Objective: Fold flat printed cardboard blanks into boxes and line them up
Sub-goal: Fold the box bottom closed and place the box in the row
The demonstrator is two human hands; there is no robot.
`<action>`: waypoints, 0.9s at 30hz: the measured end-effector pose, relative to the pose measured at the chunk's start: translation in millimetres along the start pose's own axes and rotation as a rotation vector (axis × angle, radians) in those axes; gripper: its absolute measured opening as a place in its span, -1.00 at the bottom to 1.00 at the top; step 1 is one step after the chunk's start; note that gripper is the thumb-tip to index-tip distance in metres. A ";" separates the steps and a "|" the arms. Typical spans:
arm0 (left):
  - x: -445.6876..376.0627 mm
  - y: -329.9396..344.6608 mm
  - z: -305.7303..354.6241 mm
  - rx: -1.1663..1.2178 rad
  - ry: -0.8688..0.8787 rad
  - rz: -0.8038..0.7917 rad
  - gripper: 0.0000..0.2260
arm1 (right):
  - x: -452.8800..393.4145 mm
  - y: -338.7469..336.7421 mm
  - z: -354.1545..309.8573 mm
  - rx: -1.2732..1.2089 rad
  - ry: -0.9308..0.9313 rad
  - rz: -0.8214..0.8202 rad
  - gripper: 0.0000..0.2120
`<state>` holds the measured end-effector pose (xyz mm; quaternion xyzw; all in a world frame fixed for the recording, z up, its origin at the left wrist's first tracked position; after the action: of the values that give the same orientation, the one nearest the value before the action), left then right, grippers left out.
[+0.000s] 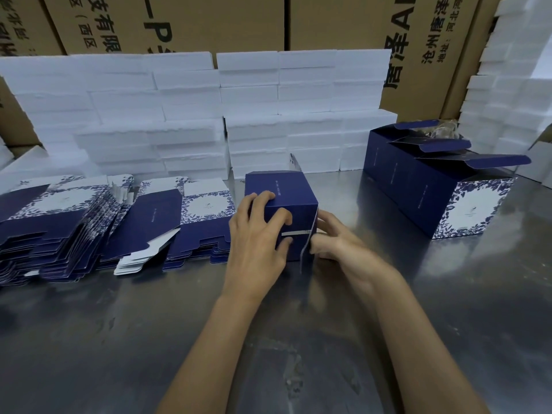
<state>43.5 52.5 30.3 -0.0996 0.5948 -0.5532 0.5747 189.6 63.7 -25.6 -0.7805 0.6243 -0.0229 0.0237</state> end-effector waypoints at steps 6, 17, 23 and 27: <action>1.2 -2.3 -23.2 0.395 -0.174 0.104 -0.32 | -10.2 -5.2 5.9 0.066 -0.014 0.080 -0.23; 5.7 40.9 -45.1 0.633 -0.363 -0.216 -0.08 | -11.8 -19.0 8.8 0.185 -0.126 0.374 -0.58; 5.7 44.9 -39.2 0.542 -0.355 -0.227 -0.11 | -8.9 -27.4 9.2 0.208 -0.149 0.478 -0.67; 5.4 46.9 -38.3 0.529 -0.358 -0.234 -0.11 | -3.9 -31.1 6.9 0.239 -0.143 0.543 -0.65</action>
<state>35.7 86.5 -19.5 -0.1103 0.3050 -0.7244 0.6084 219.5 74.4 -30.4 -0.5764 0.7997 -0.0342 0.1644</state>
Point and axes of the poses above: each hand's wrist, its own x-axis away from the middle knuckle, its own y-axis out of the palm, z = x × y, the point moved 9 cm from there along -x, towards the middle knuckle, and after that the axes turned 9 degrees about -z, right-handed, at the moved point
